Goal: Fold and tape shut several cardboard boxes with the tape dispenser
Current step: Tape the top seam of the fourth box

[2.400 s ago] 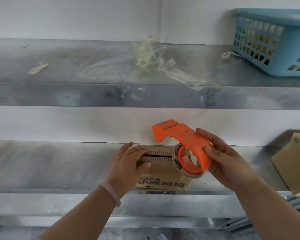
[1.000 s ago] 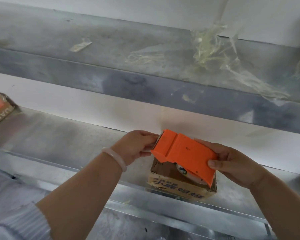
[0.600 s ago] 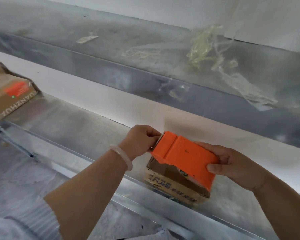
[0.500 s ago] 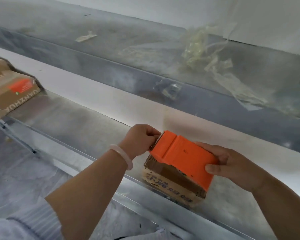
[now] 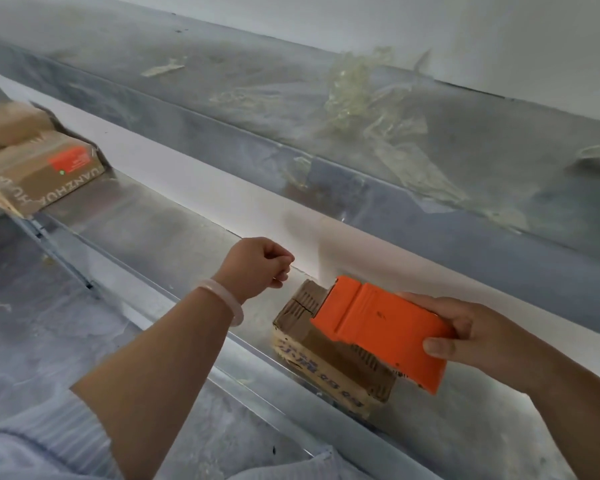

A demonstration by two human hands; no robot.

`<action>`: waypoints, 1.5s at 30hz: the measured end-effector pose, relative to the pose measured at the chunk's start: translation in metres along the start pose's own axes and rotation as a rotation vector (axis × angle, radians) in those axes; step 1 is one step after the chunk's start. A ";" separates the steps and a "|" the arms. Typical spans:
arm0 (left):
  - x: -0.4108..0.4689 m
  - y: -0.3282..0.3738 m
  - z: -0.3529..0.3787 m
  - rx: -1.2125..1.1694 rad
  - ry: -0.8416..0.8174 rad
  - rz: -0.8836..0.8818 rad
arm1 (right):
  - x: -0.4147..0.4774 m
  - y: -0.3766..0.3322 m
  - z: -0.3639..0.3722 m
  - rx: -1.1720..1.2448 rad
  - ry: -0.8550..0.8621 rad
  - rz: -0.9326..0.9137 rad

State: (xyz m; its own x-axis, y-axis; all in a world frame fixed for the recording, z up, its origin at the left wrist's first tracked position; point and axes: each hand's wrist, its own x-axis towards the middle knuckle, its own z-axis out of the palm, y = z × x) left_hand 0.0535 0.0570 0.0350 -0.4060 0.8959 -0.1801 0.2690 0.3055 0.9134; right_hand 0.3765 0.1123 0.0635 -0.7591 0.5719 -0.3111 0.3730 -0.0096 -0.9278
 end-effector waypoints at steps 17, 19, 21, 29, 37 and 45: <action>0.003 -0.048 0.026 0.030 0.051 -0.141 | 0.023 -0.013 0.006 -0.110 -0.035 0.000; 0.003 -0.052 0.029 0.022 0.042 -0.146 | 0.024 -0.017 0.008 -0.084 -0.029 -0.002; 0.002 -0.054 0.034 0.012 0.026 -0.157 | 0.025 -0.018 0.010 -0.077 -0.024 -0.004; 0.001 -0.057 0.040 -0.031 -0.056 -0.263 | 0.029 -0.018 0.007 -0.122 -0.021 0.025; -0.004 -0.059 0.037 -0.004 -0.090 -0.326 | 0.031 -0.017 0.008 -0.130 0.009 0.023; -0.015 -0.033 0.067 0.179 -0.144 -0.045 | 0.032 -0.007 0.007 -0.146 0.053 -0.049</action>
State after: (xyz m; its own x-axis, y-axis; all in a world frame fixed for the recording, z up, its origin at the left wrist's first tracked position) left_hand 0.1091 0.0545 -0.0171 -0.2962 0.9129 -0.2810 0.4093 0.3871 0.8262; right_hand 0.3458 0.1245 0.0586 -0.7503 0.6113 -0.2516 0.4130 0.1363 -0.9005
